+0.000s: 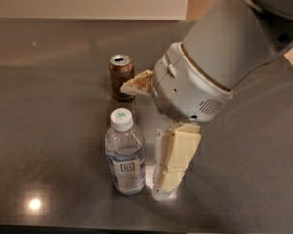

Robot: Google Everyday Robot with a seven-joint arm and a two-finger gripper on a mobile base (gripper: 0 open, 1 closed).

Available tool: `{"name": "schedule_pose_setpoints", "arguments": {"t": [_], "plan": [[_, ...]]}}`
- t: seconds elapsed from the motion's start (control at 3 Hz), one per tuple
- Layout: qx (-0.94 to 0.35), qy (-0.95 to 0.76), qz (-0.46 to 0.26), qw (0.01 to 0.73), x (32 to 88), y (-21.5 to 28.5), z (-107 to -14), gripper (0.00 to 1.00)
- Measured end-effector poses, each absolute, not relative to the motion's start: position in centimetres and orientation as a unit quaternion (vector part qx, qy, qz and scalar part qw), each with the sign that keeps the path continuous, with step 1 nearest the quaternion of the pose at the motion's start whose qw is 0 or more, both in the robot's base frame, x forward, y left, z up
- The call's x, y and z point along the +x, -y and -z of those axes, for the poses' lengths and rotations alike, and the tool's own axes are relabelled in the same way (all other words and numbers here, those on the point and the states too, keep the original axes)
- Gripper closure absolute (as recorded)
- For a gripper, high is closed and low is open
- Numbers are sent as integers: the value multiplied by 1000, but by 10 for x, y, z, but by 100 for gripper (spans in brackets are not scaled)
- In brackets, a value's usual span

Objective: Knock blue plastic bottle over

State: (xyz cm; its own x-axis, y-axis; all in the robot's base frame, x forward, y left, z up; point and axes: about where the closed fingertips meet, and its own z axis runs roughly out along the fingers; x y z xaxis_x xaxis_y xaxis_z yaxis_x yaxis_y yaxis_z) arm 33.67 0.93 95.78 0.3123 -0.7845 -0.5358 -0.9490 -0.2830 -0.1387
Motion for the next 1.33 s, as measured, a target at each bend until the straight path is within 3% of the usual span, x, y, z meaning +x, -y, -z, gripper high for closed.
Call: {"name": "schedule_pose_setpoints", "arguments": {"t": [0.67, 1.33], "plan": [[-755, -569, -229, 229, 338, -15, -942, 0], [-738, -571, -274, 233, 329, -22, -932, 42]]}}
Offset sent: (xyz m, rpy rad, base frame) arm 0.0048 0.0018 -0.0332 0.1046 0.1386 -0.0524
